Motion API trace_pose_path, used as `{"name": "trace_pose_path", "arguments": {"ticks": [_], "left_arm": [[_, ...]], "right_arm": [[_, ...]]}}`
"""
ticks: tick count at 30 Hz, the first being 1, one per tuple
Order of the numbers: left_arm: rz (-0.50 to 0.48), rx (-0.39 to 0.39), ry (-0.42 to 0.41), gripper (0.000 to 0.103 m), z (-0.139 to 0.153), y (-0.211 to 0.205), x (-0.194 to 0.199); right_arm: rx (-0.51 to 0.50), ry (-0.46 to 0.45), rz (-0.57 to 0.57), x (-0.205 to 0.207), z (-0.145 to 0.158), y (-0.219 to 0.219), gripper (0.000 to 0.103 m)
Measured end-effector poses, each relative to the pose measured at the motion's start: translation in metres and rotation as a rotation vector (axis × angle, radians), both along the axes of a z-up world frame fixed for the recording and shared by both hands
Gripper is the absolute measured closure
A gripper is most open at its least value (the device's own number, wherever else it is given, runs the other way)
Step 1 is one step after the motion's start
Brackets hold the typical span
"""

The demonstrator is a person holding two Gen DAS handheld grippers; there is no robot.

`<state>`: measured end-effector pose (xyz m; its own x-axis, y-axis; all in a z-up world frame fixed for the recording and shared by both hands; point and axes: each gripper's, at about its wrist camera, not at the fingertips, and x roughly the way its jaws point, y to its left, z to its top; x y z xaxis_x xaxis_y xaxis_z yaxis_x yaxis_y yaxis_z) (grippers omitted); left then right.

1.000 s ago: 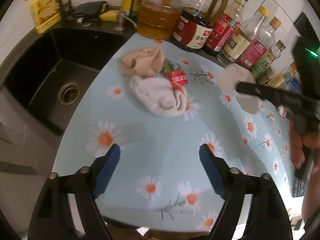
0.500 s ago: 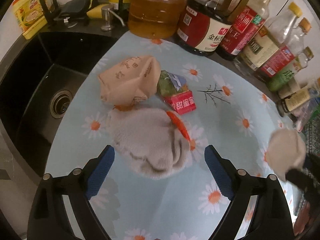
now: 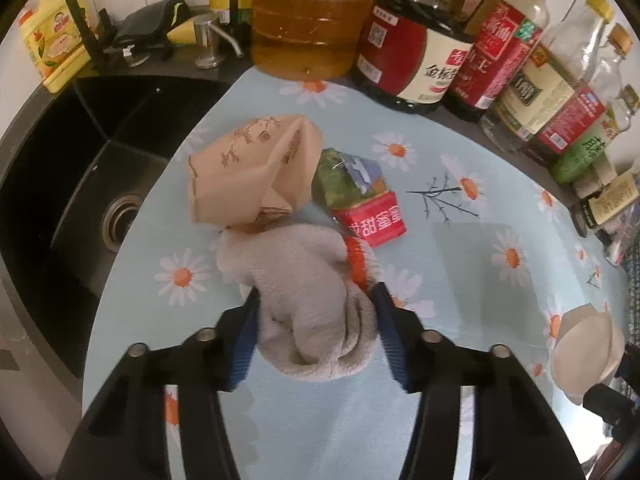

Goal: Collect trash
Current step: 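Grasp the white paper napkin with the right tool while the left tool grasps the white knit glove, then lower the glove and napkin into the black trash bin and open both tools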

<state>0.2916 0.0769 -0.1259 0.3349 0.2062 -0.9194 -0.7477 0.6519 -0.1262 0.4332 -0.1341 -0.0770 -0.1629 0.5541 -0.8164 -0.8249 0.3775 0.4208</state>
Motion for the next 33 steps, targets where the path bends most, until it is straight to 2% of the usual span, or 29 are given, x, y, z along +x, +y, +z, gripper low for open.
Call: {"name": "trace_pose_path", "arguments": {"ticks": [3, 6, 20, 33], "left_arm": [[-0.009, -0.003, -0.03, 0.067, 0.003, -0.002, -0.005], [-0.029, -0.01, -0.057, 0.073, 0.008, -0.005, -0.012], [-0.142, -0.08, -0.183, 0.074, 0.03, -0.022, -0.078], [-0.267, -0.127, -0.265, 0.074, 0.057, -0.049, -0.166]], "right_arm": [[-0.009, -0.002, -0.03, -0.003, -0.001, -0.005, 0.053], [-0.011, -0.009, -0.051, -0.012, 0.001, -0.007, 0.053], [-0.022, -0.035, -0.114, -0.086, 0.023, -0.015, 0.053], [-0.06, 0.004, -0.165, -0.185, 0.017, -0.01, 0.053]]}}
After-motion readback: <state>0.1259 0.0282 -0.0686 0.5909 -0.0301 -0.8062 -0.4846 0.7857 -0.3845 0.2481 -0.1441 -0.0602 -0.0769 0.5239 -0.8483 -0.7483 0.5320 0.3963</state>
